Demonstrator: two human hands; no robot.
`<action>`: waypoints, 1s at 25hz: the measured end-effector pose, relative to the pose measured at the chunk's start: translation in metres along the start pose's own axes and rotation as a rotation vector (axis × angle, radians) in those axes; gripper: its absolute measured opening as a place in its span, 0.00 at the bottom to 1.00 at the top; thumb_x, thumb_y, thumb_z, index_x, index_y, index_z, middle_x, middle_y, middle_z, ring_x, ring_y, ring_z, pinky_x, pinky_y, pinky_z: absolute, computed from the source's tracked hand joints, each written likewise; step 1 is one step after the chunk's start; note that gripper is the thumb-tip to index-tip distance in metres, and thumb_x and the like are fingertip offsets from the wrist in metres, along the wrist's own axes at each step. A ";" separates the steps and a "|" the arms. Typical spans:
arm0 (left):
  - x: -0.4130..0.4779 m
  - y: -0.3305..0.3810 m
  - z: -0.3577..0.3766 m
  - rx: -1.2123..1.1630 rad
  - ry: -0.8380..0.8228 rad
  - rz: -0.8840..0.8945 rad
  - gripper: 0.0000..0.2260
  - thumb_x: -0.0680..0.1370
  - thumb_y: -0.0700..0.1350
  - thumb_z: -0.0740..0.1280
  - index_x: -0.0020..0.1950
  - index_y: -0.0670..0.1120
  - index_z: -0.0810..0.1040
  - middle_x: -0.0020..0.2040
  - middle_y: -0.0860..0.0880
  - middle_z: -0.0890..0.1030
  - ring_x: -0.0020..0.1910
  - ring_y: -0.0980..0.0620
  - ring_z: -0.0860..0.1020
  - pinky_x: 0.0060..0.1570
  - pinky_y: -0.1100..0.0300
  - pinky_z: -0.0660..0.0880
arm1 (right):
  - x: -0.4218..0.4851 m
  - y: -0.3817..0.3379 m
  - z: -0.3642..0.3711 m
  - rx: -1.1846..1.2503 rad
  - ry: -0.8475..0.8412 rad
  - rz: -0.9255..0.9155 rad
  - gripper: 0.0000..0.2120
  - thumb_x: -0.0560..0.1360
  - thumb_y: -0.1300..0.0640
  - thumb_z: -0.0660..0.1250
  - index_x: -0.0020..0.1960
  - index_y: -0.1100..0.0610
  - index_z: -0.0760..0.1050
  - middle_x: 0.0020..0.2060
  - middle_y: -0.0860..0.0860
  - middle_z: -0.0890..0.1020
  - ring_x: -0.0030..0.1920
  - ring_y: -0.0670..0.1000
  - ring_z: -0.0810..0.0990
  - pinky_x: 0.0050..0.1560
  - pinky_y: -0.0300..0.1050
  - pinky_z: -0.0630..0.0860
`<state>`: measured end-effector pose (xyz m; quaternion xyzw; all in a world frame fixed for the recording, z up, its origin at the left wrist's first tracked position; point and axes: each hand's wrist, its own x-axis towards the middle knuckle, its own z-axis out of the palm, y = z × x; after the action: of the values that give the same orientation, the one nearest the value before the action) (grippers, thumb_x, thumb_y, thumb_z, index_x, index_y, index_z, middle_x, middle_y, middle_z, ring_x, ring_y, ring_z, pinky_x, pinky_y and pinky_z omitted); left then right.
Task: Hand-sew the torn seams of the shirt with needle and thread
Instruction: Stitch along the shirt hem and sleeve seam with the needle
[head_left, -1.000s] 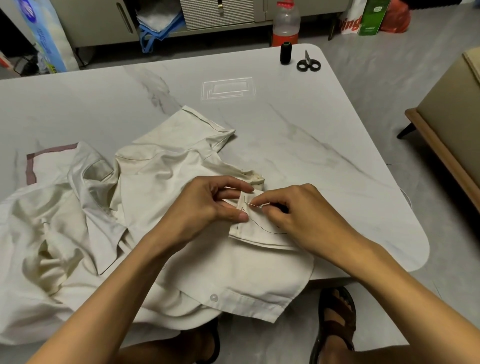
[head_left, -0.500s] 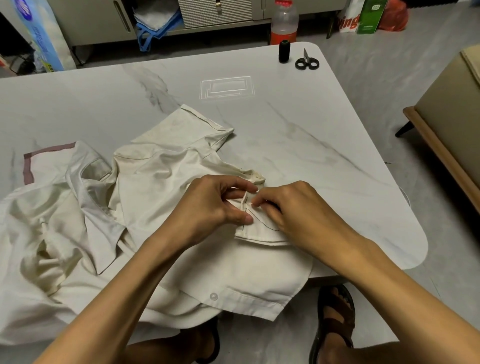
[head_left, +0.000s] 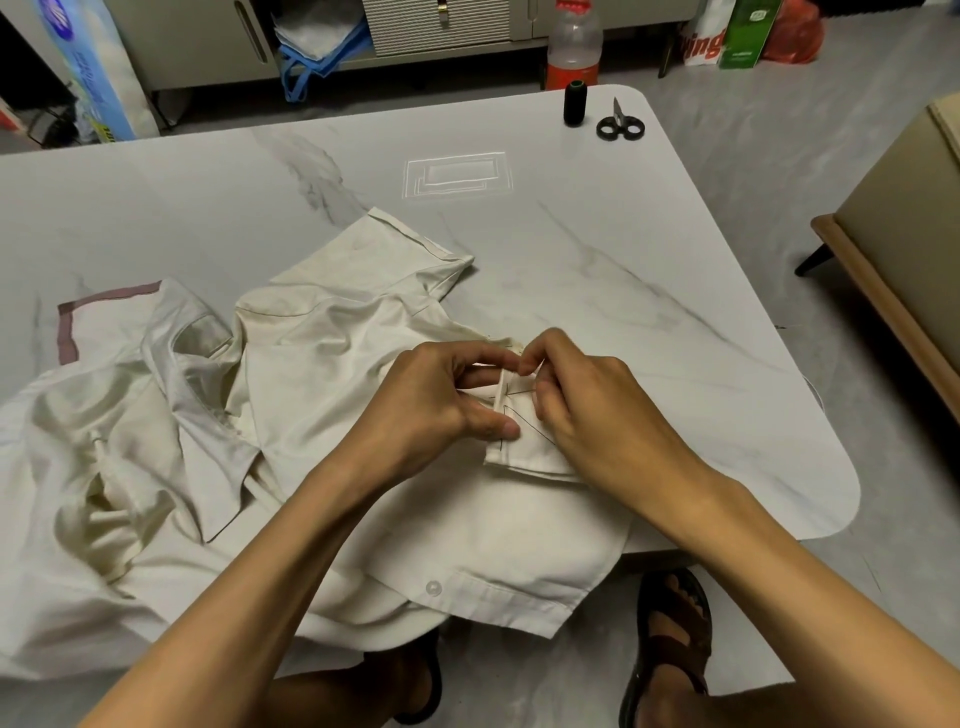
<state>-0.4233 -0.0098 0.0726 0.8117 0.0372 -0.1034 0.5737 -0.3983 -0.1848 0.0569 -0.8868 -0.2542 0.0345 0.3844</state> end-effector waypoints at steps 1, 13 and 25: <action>0.000 0.000 0.001 0.009 0.002 0.001 0.24 0.63 0.29 0.79 0.57 0.45 0.84 0.54 0.52 0.86 0.58 0.59 0.82 0.55 0.50 0.81 | -0.001 0.000 -0.001 0.021 0.004 -0.001 0.07 0.79 0.62 0.57 0.54 0.52 0.67 0.33 0.49 0.76 0.35 0.52 0.74 0.37 0.51 0.71; -0.002 0.005 0.002 -0.067 0.241 0.104 0.14 0.78 0.36 0.69 0.61 0.49 0.79 0.51 0.51 0.86 0.36 0.48 0.84 0.32 0.59 0.77 | 0.002 -0.001 -0.011 0.186 0.097 0.066 0.09 0.77 0.64 0.60 0.49 0.52 0.62 0.30 0.52 0.75 0.30 0.50 0.70 0.32 0.44 0.66; 0.003 0.004 0.042 -0.741 0.158 -0.038 0.04 0.75 0.38 0.70 0.49 0.41 0.81 0.41 0.47 0.85 0.40 0.53 0.83 0.44 0.62 0.79 | 0.007 -0.004 -0.020 0.894 0.096 0.290 0.11 0.78 0.70 0.59 0.51 0.56 0.63 0.32 0.54 0.76 0.33 0.51 0.71 0.38 0.43 0.71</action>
<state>-0.4246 -0.0504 0.0620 0.5536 0.1312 -0.0306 0.8218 -0.3890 -0.1923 0.0746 -0.6613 -0.0699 0.1527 0.7311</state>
